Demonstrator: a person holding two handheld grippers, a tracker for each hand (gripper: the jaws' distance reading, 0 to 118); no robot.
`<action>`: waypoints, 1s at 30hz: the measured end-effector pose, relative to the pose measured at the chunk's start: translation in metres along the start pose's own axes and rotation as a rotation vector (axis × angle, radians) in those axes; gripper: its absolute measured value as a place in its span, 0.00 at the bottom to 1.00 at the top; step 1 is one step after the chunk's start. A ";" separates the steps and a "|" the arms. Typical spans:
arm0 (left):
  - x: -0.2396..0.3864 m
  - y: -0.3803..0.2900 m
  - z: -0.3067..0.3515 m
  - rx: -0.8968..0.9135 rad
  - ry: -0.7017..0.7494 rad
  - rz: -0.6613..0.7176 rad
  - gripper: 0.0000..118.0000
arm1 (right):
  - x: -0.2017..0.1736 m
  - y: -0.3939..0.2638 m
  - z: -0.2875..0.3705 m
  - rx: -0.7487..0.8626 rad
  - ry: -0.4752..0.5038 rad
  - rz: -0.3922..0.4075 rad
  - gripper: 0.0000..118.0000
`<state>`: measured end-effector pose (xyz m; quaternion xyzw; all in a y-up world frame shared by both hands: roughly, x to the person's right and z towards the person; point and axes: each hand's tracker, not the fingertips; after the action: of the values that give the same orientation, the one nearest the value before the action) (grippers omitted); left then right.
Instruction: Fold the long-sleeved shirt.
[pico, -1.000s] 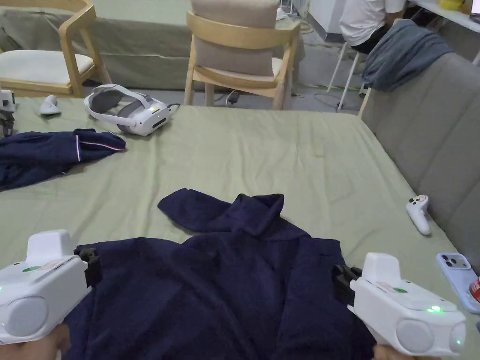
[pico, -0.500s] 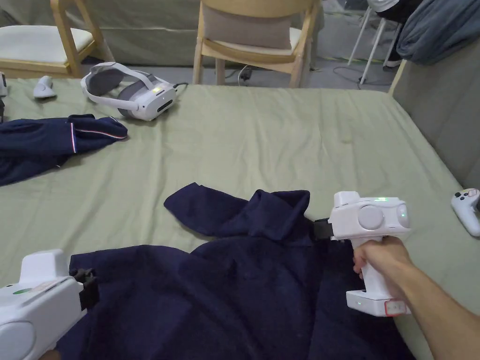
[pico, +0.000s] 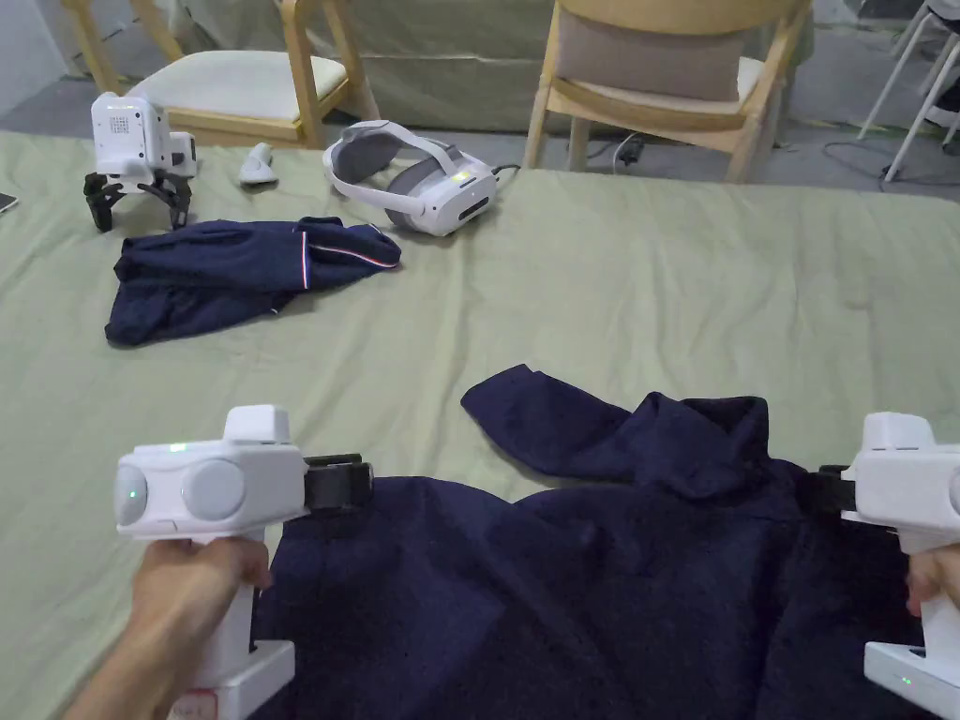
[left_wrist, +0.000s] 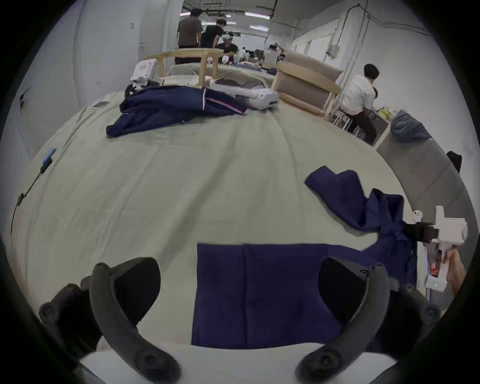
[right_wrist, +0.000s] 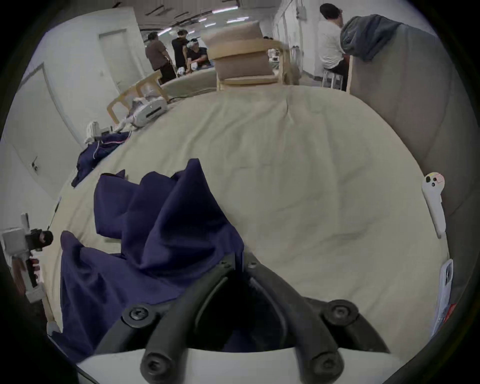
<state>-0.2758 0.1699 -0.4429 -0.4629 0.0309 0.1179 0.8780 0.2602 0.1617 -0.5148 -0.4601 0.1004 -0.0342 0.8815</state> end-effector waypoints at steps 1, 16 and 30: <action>0.006 0.003 -0.008 -0.033 -0.011 -0.005 0.92 | -0.001 -0.001 0.002 0.004 0.001 0.000 0.02; 0.014 -0.002 0.073 0.153 -0.101 0.030 0.13 | 0.002 -0.009 0.080 0.208 0.064 -0.082 0.02; 0.027 0.041 0.305 0.625 -0.224 -0.022 0.13 | -0.045 0.023 0.357 0.620 0.117 0.044 0.01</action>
<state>-0.2758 0.4474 -0.3063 -0.1558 -0.0360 0.1436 0.9766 0.2902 0.4686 -0.3287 -0.1644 0.1457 -0.0706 0.9730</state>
